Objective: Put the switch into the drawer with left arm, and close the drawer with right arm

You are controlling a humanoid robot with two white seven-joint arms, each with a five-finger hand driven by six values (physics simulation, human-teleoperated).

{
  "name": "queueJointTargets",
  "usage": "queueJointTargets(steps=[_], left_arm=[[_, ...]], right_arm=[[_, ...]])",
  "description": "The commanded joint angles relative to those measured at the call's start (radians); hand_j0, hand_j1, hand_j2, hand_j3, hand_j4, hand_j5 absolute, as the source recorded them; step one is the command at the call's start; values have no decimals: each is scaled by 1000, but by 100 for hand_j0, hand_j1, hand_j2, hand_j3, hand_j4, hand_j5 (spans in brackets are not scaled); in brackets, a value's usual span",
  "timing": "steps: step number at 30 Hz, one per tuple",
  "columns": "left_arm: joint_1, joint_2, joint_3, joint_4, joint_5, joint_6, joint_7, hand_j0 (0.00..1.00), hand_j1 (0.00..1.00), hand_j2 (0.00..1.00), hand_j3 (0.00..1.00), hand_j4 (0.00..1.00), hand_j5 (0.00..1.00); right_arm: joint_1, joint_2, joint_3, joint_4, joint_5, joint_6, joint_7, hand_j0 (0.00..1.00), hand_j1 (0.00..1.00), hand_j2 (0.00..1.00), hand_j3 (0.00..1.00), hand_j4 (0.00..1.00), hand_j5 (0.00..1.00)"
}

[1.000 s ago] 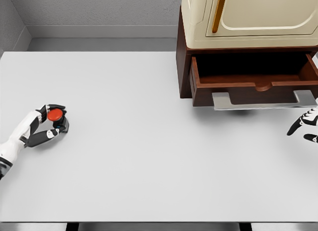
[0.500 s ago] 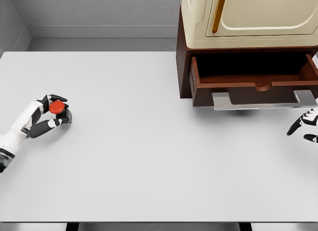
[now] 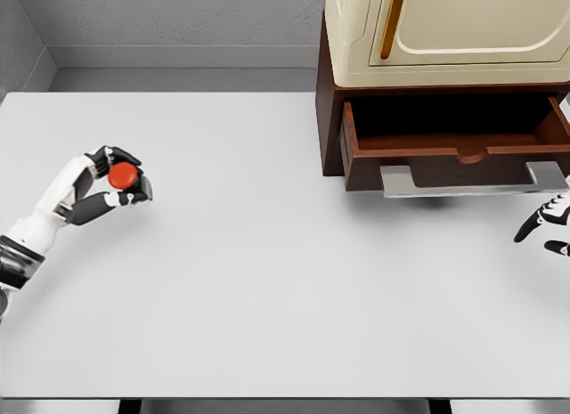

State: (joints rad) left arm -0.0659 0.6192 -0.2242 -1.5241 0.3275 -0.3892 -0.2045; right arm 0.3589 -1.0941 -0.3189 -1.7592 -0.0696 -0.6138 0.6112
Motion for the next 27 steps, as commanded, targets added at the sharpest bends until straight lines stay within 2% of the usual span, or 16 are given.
queueJointTargets(steps=[1, 3, 10, 21, 23, 27], left_arm=[[-8, -16, -17, -13, 2, 13, -1, 39, 39, 39, 39, 39, 39], [-32, -16, -44, -13, 2, 15, 0, 39, 39, 39, 39, 39, 39], [-43, -61, -46, -56, 2, 52, 0, 39, 39, 39, 39, 39, 39], [-107, -104, -92, -137, 1, 125, 0, 39, 39, 39, 39, 39, 39], [-126, -141, -92, -137, -41, 131, 0, 39, 39, 39, 39, 39, 39], [-163, -182, -109, -137, -65, 145, -1, 39, 39, 39, 39, 39, 39]], right_arm=[[0, -1, 0, 0, -7, 3, 0, 55, 55, 55, 55, 55, 55], [0, -3, 0, 0, -7, 3, 0, 54, 54, 54, 54, 54, 54], [-9, -3, 0, 0, -7, 3, 0, 54, 54, 54, 54, 54, 54], [-9, -15, -9, 0, -12, 3, 0, 55, 55, 55, 55, 55, 55], [-9, -15, -9, 0, -12, 3, 0, 55, 55, 55, 55, 55, 55], [-9, -15, -11, 0, -12, 3, 0, 56, 56, 56, 56, 56, 56]])
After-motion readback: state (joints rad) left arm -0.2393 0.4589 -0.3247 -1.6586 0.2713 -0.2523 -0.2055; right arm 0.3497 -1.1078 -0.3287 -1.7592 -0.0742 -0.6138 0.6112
